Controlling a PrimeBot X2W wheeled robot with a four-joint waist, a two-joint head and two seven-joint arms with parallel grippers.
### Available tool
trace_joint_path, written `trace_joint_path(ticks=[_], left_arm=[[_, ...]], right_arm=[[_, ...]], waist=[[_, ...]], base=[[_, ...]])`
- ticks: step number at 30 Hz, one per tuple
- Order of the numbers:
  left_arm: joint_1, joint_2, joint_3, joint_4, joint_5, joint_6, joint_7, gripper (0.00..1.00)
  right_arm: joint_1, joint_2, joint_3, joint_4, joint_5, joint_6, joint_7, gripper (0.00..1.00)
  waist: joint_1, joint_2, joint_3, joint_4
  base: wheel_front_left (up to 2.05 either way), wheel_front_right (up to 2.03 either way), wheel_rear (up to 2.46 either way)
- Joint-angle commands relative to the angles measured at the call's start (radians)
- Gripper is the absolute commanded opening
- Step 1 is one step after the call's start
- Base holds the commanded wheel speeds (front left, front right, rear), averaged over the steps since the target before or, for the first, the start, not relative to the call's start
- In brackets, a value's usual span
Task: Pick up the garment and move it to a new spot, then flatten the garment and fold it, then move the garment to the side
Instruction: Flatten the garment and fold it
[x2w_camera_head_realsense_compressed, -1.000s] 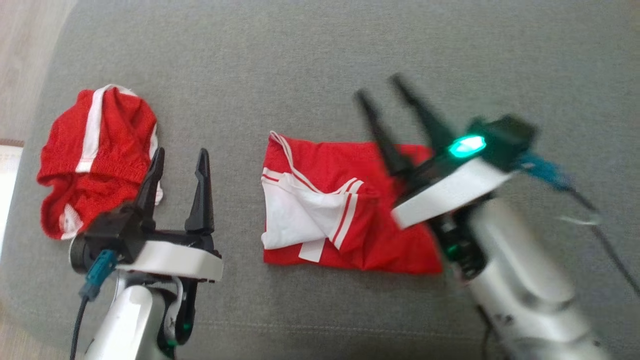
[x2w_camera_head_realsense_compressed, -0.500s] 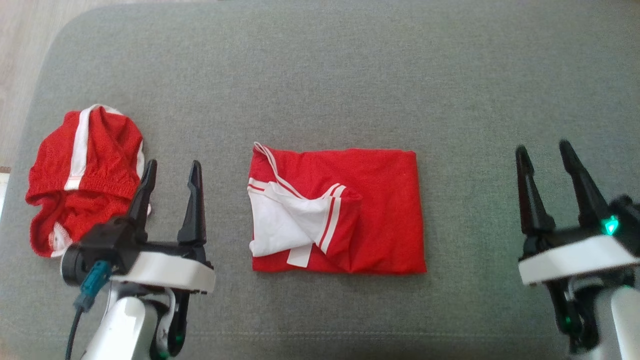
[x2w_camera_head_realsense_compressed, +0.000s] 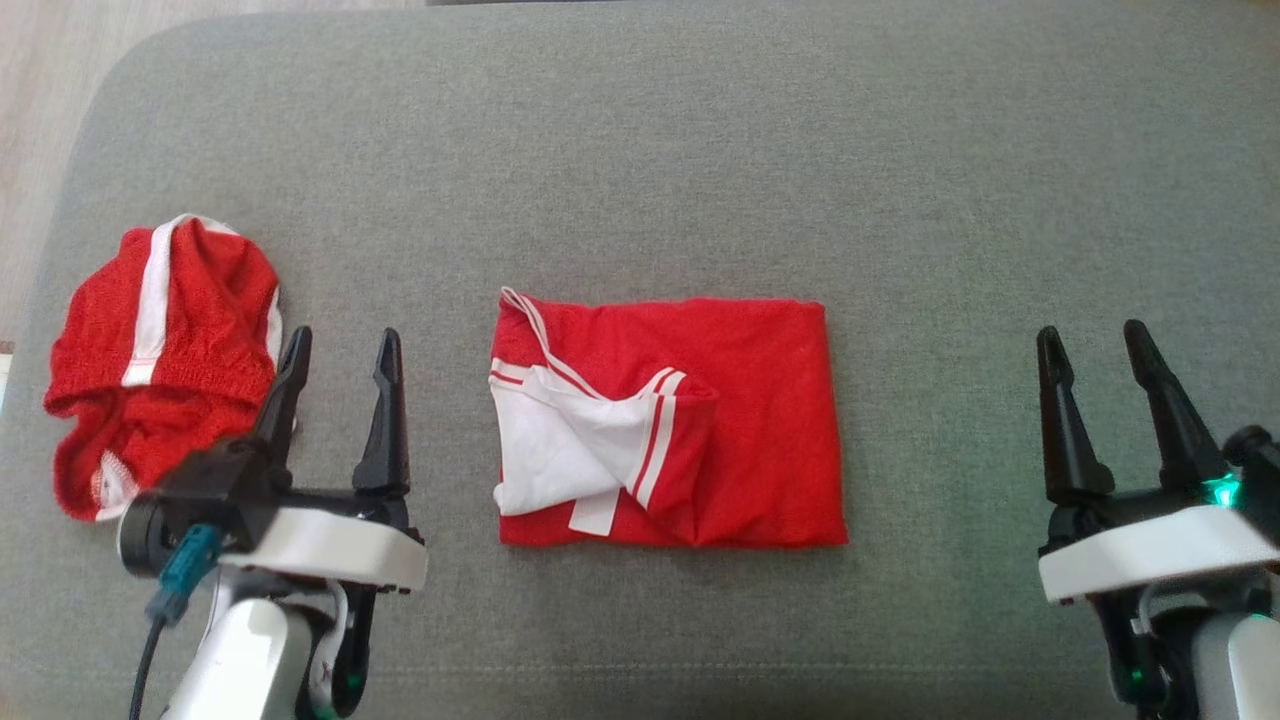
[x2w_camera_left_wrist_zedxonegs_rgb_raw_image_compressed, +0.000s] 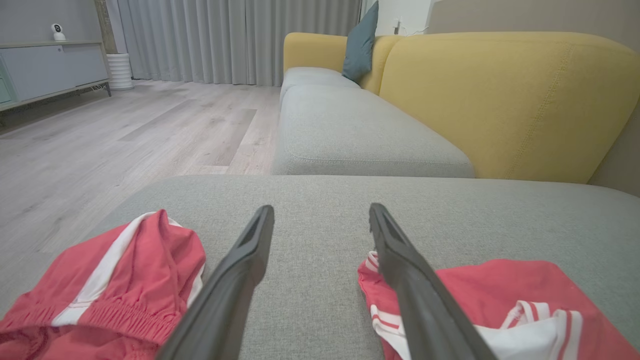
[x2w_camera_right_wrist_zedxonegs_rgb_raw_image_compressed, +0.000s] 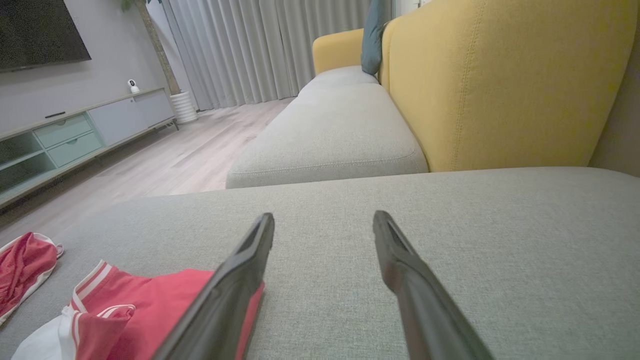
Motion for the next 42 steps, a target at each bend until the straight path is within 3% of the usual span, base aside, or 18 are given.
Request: trace_joint_path(ticks=[1,2,3,4,5,12,22,28,36,42], left_arm=[[-0.027,0.025,0.035,-0.034,0.007,0.006,0.001,1.0],[-0.027,0.026,0.035,-0.034,0.007,0.007,0.0,1.0],[-0.027,0.026,0.035,-0.034,0.007,0.008,0.0,1.0],[-0.027,0.027,0.035,-0.034,0.007,0.009,0.0,1.0],[-0.029,0.027,0.034,-0.034,0.007,0.01,0.0,1.0],[-0.052,0.024,0.021,-0.033,0.009,0.003,-0.002,1.0],[-0.09,-0.001,0.004,-0.013,0.007,-0.013,-0.009,1.0],[-0.096,-0.009,0.006,-0.006,0.01,-0.015,-0.013,1.0],[-0.101,-0.018,0.009,-0.002,0.015,-0.019,-0.014,1.0],[-0.097,-0.02,0.018,0.001,0.018,-0.017,-0.015,1.0]], right_arm=[[-0.004,-0.005,0.016,-0.037,-0.005,0.004,0.002,1.0],[-0.005,-0.004,0.017,-0.034,-0.004,0.004,0.007,1.0],[-0.005,-0.003,0.02,-0.03,-0.004,0.004,0.012,0.82],[-0.008,-0.002,0.024,-0.023,0.0,0.004,0.018,0.29],[-0.01,-0.001,0.031,-0.011,0.003,0.004,0.028,0.0],[-0.072,0.005,0.22,0.147,0.053,0.004,0.049,0.0],[-0.248,0.026,0.524,0.474,0.218,0.004,-0.075,0.0],[-0.328,0.026,0.671,0.534,0.315,0.004,-0.095,0.0],[-0.382,0.026,0.832,0.588,0.403,0.004,-0.041,0.0],[-0.419,0.026,0.828,0.577,0.365,0.004,-0.117,0.0]], waist=[[0.0,-0.0001,0.0,0.001],[0.0,-0.0001,0.0,0.001],[0.0,-0.0001,0.001,0.001],[0.0,-0.0001,0.002,0.001],[0.0,-0.0001,0.004,0.001],[0.0,-0.0001,0.026,0.023],[0.0,-0.0001,0.055,0.083],[0.0,-0.0001,0.064,0.094],[0.0,-0.0001,0.073,0.099],[0.0,-0.0001,0.064,0.096]], base=[[0.0,0.0,0.0],[0.0,0.0,0.0],[0.0,0.0,0.0],[0.0,0.0,0.0],[0.0,0.0,0.0],[0.0,0.0,0.0],[0.0,0.0,0.0],[0.0,0.0,0.0],[0.0,0.0,0.0],[0.0,0.0,0.0]])
